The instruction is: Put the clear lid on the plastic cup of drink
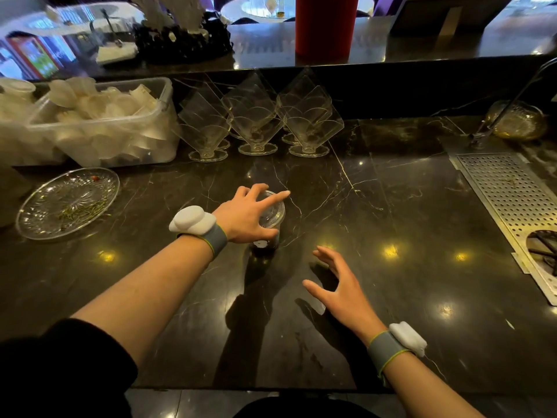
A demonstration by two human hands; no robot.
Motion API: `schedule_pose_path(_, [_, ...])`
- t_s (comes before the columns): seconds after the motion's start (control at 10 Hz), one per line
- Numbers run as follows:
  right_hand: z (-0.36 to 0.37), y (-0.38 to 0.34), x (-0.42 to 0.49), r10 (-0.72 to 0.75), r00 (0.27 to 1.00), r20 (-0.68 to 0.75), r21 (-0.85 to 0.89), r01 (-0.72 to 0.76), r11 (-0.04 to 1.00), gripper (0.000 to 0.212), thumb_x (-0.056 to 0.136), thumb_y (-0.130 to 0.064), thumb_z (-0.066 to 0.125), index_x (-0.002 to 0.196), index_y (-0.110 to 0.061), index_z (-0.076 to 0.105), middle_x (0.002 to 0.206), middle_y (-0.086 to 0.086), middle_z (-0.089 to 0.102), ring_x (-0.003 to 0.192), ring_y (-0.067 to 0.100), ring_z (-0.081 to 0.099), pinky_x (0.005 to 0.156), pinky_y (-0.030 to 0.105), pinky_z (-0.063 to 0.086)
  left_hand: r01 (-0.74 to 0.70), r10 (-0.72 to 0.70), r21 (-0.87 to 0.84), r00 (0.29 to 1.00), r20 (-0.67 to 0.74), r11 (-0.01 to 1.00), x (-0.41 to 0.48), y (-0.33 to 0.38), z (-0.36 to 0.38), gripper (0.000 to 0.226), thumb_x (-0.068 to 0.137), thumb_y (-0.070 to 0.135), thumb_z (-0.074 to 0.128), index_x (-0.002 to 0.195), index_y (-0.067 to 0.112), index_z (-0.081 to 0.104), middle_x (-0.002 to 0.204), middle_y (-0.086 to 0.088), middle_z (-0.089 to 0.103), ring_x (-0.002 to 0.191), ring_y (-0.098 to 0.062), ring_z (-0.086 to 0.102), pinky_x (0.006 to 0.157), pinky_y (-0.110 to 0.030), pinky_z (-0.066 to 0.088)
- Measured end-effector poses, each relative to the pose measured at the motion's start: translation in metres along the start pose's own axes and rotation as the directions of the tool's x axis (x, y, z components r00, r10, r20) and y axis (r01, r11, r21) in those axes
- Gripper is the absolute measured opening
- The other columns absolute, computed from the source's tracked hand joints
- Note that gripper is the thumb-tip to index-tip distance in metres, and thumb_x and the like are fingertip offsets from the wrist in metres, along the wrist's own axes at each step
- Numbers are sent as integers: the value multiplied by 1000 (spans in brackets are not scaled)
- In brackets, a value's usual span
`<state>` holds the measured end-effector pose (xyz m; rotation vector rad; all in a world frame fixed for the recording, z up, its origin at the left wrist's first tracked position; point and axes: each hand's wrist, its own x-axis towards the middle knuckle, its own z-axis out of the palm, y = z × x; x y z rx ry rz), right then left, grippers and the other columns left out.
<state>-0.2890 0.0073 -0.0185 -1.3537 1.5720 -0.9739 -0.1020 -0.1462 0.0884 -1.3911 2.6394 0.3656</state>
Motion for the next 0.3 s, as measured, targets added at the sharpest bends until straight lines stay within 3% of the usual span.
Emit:
schedule_pose_path(0.1, [-1,2,-1,-4,1000,-10,-47,3,999,55,87,-35,67,136,-33,44,138,-15,51,128,-3,45,108,23,37,-6,7,-16,1000,24,1000,-1,-4,6,92,76,62,59,146,47,2,160,-5,1,145,-33,3,112,-57,27])
schedule_pose_path(0.2, [-4,3,-1,-17,999,-39,-121,13,993,42,92,-34,60,131,-33,47,133,-14,53,123,0,49,106,28,42,-5,-3,-167,999,-50,986,-10,-5,1,94,74,65,58,147,44,2,161,-6,-2,146,-30,-1,117,-52,12])
schedule_pose_path(0.3, [-8,6,-3,-33,995,-96,-179,15,984,38,95,-33,53,133,-32,47,133,-13,52,121,2,48,106,31,42,-2,-77,-330,971,-226,944,-25,-16,4,83,82,59,54,149,35,10,159,-4,9,145,-26,7,116,-46,13])
